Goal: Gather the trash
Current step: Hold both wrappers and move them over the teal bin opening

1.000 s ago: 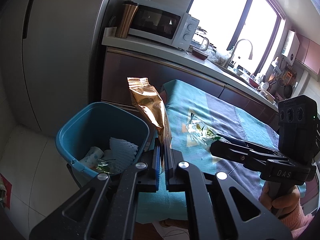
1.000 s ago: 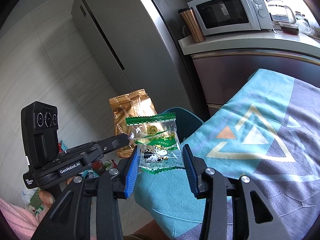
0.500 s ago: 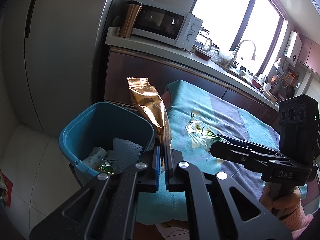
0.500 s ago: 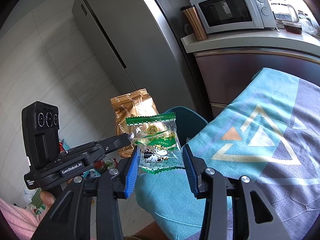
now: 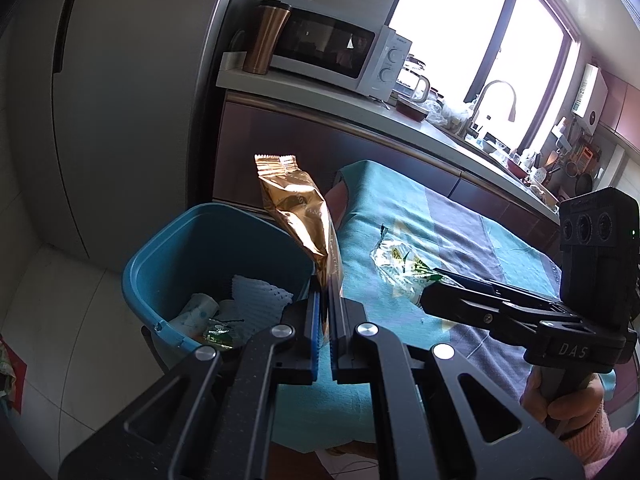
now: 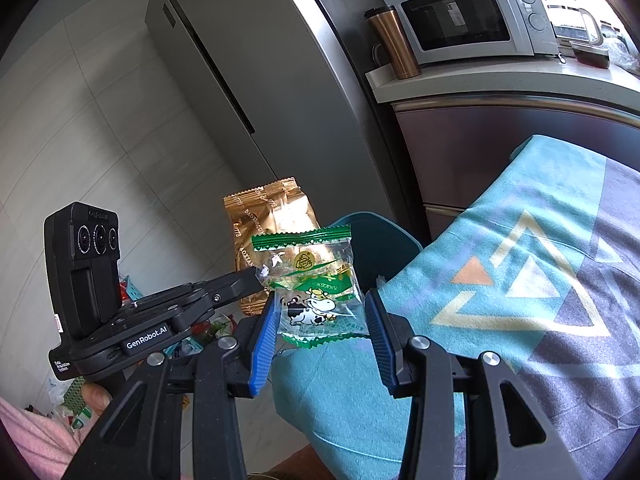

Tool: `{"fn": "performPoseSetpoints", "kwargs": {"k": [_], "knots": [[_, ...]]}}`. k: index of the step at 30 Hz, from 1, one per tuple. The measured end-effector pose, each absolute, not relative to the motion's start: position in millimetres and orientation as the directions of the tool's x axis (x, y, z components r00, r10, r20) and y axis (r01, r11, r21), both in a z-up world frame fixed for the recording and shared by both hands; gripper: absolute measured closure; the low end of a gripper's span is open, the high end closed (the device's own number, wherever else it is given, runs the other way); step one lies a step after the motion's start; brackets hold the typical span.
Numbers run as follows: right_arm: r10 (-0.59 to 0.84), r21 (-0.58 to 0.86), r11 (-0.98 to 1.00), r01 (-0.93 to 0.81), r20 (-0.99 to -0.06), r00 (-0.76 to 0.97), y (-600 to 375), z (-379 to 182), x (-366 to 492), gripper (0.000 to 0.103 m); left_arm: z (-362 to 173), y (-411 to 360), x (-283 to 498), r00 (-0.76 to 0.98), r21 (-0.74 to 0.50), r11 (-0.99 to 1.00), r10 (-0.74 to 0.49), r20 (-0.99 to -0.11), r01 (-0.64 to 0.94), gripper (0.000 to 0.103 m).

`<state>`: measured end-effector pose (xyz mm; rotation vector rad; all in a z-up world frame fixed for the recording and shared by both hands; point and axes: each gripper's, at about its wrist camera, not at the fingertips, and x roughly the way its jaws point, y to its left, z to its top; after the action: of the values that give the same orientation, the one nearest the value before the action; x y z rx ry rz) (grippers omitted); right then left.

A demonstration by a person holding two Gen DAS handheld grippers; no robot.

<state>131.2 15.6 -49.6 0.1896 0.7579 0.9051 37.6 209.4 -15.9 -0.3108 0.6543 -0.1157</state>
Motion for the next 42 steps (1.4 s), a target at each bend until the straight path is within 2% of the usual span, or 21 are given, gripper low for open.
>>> {"fn": "performPoseSetpoints", "kwargs": {"k": [42], "knots": [[0.773,0.457,0.601,-0.655,-0.539,0.334,25,-53,142,0.062,-25,223,41,0.778,-0.32,0.947,-0.172,-0.605,-0.039,0.099]]}}
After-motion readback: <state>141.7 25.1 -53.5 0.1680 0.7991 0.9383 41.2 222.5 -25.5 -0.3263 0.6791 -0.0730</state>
